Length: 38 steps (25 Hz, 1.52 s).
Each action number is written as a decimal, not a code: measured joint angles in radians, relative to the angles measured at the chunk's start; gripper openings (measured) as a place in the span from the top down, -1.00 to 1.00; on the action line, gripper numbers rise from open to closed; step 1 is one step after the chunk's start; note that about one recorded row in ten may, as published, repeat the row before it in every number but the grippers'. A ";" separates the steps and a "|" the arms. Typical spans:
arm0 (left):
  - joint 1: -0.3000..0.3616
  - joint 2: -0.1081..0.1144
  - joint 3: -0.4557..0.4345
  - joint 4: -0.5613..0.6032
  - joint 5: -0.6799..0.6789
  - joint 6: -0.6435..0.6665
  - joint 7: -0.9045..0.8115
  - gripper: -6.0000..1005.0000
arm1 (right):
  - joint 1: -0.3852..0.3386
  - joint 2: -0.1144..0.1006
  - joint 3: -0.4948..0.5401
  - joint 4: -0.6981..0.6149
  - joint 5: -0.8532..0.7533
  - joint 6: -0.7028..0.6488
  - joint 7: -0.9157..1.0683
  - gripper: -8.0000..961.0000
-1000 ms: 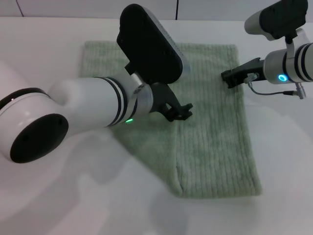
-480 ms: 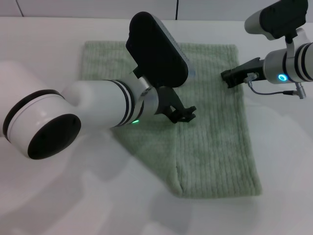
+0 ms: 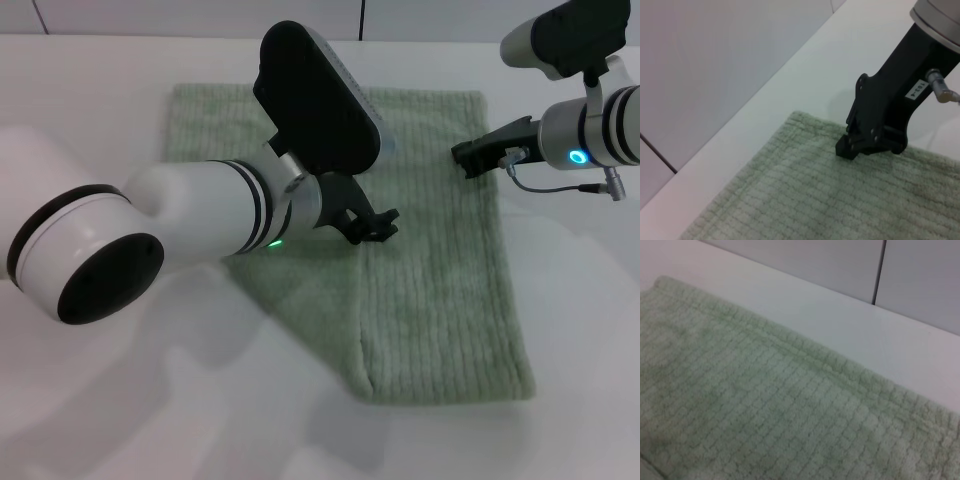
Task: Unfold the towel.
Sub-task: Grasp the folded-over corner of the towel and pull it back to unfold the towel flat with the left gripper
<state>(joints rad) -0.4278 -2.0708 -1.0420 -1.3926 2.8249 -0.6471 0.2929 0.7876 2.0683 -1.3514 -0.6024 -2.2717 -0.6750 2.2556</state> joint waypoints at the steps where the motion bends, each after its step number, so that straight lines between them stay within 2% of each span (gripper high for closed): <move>1: -0.003 0.000 -0.001 0.007 0.000 0.004 0.000 -0.68 | 0.000 0.000 0.000 0.000 0.000 0.000 0.000 0.98; 12: -0.031 -0.001 0.000 0.059 -0.006 0.022 -0.010 -0.68 | -0.001 -0.001 0.000 0.004 0.000 0.000 -0.002 0.98; 15: -0.064 -0.003 -0.001 0.112 -0.007 0.021 -0.035 -0.67 | -0.001 -0.001 0.000 0.005 0.000 0.000 -0.004 0.98; 28: -0.114 -0.003 0.003 0.201 -0.009 0.049 -0.091 -0.65 | 0.000 -0.001 0.000 0.005 -0.001 -0.001 -0.006 0.98; 38: -0.140 -0.005 0.007 0.225 -0.011 0.047 -0.096 -0.63 | 0.001 -0.001 0.000 0.006 -0.003 -0.002 -0.007 0.99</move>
<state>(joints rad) -0.5677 -2.0755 -1.0355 -1.1673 2.8140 -0.6001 0.1965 0.7884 2.0677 -1.3514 -0.5967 -2.2749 -0.6766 2.2487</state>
